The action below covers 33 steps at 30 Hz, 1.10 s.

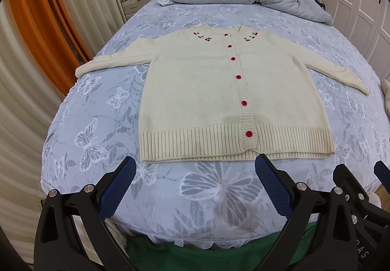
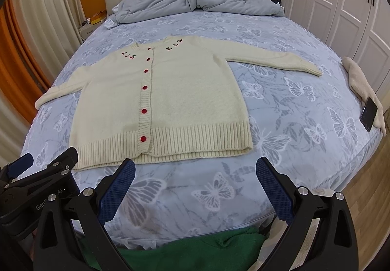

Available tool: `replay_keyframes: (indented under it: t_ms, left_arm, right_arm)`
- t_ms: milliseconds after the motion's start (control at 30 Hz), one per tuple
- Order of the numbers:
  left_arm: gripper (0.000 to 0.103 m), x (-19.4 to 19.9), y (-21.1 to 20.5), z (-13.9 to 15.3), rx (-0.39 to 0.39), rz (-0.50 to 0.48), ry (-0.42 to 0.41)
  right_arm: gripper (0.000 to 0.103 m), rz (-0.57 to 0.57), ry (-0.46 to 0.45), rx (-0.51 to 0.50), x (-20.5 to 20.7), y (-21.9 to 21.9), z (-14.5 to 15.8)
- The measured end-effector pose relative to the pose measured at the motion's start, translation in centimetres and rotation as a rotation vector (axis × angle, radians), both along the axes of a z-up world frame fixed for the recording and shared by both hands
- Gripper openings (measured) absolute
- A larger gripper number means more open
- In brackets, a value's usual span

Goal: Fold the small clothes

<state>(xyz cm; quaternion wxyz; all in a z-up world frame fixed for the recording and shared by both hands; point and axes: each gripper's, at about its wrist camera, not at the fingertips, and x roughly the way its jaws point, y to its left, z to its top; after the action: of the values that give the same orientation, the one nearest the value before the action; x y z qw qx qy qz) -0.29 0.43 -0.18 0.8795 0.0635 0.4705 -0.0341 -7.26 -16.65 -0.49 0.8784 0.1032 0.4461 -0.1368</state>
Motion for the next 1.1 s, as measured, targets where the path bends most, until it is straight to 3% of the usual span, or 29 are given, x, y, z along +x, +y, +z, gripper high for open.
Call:
replay_keyframes:
  t_ms: [1100]
  left_arm:
    - [0.094, 0.52, -0.31, -0.82, 0.015, 0.0, 0.026]
  right_arm:
    - [0.098, -0.002, 0.009, 0.004, -0.17, 0.01, -0.25]
